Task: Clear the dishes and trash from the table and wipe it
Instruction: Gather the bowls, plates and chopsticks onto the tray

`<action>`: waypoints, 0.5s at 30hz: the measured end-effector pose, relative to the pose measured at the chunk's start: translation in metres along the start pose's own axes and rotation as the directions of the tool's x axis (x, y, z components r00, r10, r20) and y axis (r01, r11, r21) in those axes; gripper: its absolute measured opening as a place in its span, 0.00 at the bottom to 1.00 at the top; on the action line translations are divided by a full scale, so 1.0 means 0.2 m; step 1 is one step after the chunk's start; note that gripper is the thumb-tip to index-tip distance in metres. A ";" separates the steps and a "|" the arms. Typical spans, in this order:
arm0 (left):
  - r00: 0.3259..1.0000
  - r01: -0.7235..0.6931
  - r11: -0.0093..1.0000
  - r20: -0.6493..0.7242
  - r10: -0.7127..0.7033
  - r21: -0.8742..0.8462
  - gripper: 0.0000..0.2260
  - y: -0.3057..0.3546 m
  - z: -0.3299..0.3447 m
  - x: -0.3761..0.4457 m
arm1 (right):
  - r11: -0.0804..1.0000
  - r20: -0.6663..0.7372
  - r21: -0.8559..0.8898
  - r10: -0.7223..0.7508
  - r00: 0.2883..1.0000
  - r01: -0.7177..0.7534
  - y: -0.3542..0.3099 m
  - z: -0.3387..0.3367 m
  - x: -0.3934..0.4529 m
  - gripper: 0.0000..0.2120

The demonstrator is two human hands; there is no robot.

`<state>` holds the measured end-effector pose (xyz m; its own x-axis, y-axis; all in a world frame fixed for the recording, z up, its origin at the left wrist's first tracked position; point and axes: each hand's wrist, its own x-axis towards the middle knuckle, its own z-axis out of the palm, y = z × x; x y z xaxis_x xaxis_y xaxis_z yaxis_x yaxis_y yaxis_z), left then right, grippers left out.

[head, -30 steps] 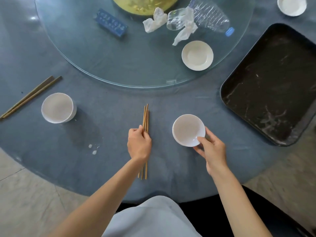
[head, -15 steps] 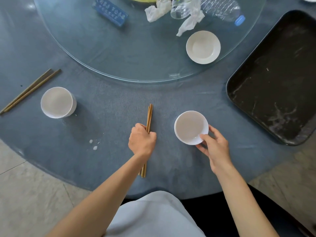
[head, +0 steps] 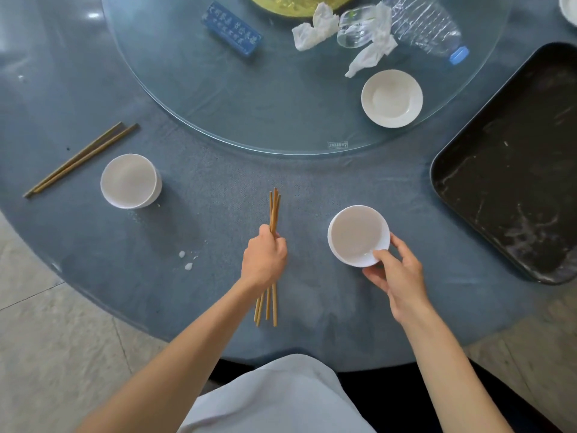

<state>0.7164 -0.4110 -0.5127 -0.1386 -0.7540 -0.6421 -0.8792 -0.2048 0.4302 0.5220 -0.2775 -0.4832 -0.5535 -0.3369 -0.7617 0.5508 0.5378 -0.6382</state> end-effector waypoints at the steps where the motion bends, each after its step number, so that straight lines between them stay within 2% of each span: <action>1: 0.999 0.005 0.991 0.044 0.001 -0.133 0.05 -0.02 -0.04 0.00 | 1.000 -0.001 0.003 -0.008 1.000 0.008 0.00 0.02 0.00 0.22; 4: 0.982 0.105 0.837 0.190 -0.001 -0.537 0.07 -0.06 -0.19 -0.02 | 1.000 0.007 -0.008 -0.023 1.000 0.023 -0.02 0.13 -0.04 0.20; 6: 0.972 0.168 0.704 0.236 0.000 -0.690 0.07 -0.10 -0.33 -0.05 | 0.999 0.032 -0.037 -0.033 0.999 0.034 -0.03 0.22 -0.09 0.20; 13: 0.960 0.204 0.409 0.263 0.092 -0.889 0.08 -0.37 -0.84 -0.01 | 0.996 0.148 -0.059 -0.061 0.987 0.071 -0.07 0.69 -0.33 0.19; 15: 0.957 0.188 0.358 0.252 0.143 -0.915 0.09 -0.45 -1.01 0.02 | 0.997 0.177 -0.054 -0.053 0.983 0.063 -0.07 0.85 -0.40 0.19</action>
<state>0.8864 -0.5221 -0.4261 -0.3730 -0.5937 -0.7131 0.0767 -0.7856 0.6139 0.6642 -0.3889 -0.4331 -0.4624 -0.4966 -0.7346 0.4800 0.5564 -0.6783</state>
